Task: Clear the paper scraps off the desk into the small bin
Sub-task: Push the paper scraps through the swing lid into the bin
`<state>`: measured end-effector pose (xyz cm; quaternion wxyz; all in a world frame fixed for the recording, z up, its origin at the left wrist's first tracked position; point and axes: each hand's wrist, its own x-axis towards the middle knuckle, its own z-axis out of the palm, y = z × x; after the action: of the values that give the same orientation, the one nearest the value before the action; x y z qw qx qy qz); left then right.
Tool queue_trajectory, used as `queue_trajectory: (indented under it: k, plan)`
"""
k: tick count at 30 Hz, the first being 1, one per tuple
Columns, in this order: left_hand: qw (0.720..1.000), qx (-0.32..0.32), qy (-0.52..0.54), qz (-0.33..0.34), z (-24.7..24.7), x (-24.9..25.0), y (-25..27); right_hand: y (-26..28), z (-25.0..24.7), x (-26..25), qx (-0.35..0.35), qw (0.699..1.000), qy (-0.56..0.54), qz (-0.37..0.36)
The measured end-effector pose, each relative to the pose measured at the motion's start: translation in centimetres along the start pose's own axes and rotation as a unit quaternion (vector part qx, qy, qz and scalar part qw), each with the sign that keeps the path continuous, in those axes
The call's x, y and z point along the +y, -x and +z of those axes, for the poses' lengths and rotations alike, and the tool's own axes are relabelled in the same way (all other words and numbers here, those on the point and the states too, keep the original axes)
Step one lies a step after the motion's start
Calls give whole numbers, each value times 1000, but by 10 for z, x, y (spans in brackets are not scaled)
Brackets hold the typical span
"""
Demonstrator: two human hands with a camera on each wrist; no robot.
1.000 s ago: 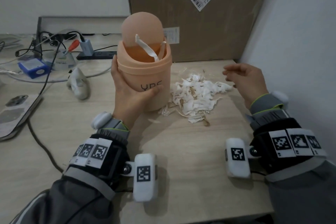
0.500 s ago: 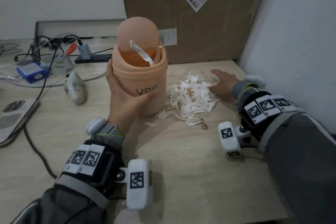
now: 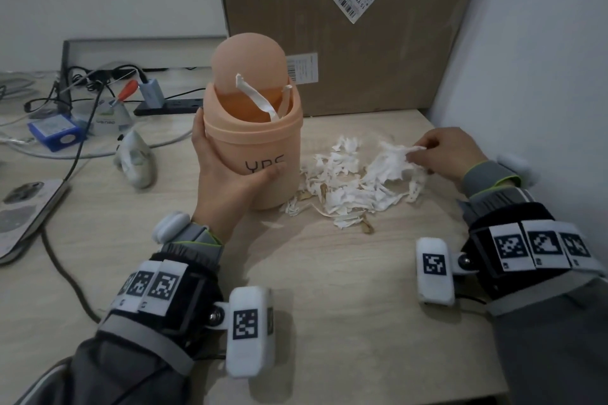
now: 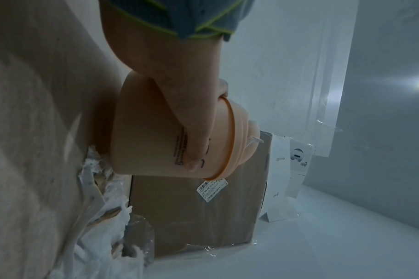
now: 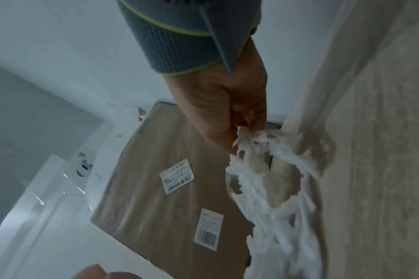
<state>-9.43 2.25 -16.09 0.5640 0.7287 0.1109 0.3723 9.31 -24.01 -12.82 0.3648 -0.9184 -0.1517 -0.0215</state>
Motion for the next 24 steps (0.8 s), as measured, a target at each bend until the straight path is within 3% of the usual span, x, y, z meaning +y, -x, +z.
queue_trajectory:
  k: [4,10,18,24]
  plan:
    - [1000,-6,1,2,0,-1,0,5,1,-2,40,997,-67,-17]
    - [1000,-7,1,4,1,-1,0,12,6,-4,-1,982,-186,-9]
    - [1000,-4,-1,5,2,-1,0,18,8,-6,24,977,-210,-13]
    - [1000,-4,-4,0,1,-2,0,20,14,-4,-50,970,-236,19]
